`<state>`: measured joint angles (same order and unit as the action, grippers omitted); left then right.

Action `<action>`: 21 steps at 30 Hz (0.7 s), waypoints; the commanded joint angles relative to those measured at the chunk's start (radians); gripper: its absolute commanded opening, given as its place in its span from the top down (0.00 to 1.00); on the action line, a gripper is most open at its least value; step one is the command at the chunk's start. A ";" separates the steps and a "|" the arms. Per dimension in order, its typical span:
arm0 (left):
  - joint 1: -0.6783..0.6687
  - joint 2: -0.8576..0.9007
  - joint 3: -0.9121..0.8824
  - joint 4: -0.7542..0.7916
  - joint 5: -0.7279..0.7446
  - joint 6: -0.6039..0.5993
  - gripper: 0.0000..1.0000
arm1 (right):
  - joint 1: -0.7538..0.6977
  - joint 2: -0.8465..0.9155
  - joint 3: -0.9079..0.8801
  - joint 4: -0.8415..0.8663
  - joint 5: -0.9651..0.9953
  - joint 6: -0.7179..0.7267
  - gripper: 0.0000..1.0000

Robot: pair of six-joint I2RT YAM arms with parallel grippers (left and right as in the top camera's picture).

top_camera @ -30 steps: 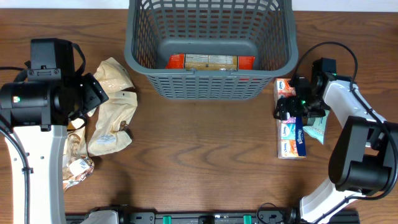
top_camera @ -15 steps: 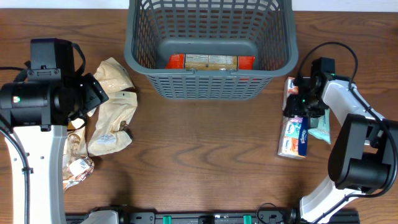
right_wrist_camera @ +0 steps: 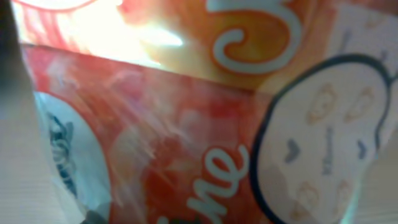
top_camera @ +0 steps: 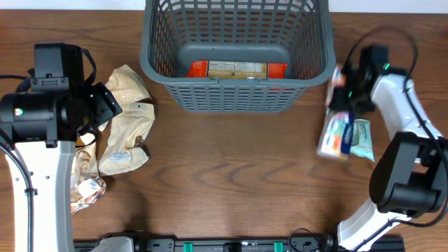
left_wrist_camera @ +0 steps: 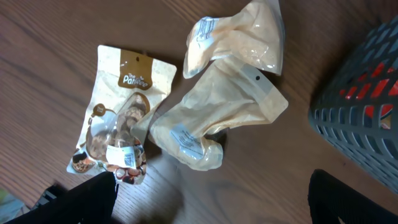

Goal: Pack container

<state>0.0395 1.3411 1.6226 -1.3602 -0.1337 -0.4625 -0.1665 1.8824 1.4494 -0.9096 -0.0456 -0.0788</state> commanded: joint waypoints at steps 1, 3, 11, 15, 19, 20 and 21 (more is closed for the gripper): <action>0.005 0.006 -0.004 -0.001 -0.004 0.017 0.13 | -0.020 -0.061 0.234 -0.057 -0.023 0.034 0.99; 0.005 0.006 -0.004 -0.001 -0.004 0.017 0.13 | -0.025 -0.061 0.378 -0.117 -0.020 0.041 0.99; 0.005 0.006 -0.004 -0.001 -0.004 0.017 0.13 | -0.003 -0.061 0.817 -0.248 -0.005 -0.041 0.99; 0.005 0.006 -0.004 0.000 -0.004 0.017 0.13 | 0.079 -0.061 0.959 -0.282 -0.125 -0.335 0.99; 0.005 0.006 -0.004 0.000 -0.004 0.017 0.13 | 0.238 -0.061 1.017 -0.330 -0.183 -0.689 0.99; 0.005 0.006 -0.004 0.000 -0.004 0.017 0.13 | 0.274 -0.061 1.017 -0.336 -0.179 -0.744 0.99; 0.005 0.006 -0.004 0.000 -0.004 0.017 0.12 | 0.313 -0.058 1.015 -0.341 -0.177 -0.794 0.99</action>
<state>0.0395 1.3411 1.6222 -1.3602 -0.1341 -0.4625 0.0650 1.8370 2.4432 -1.2419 -0.1604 -0.5861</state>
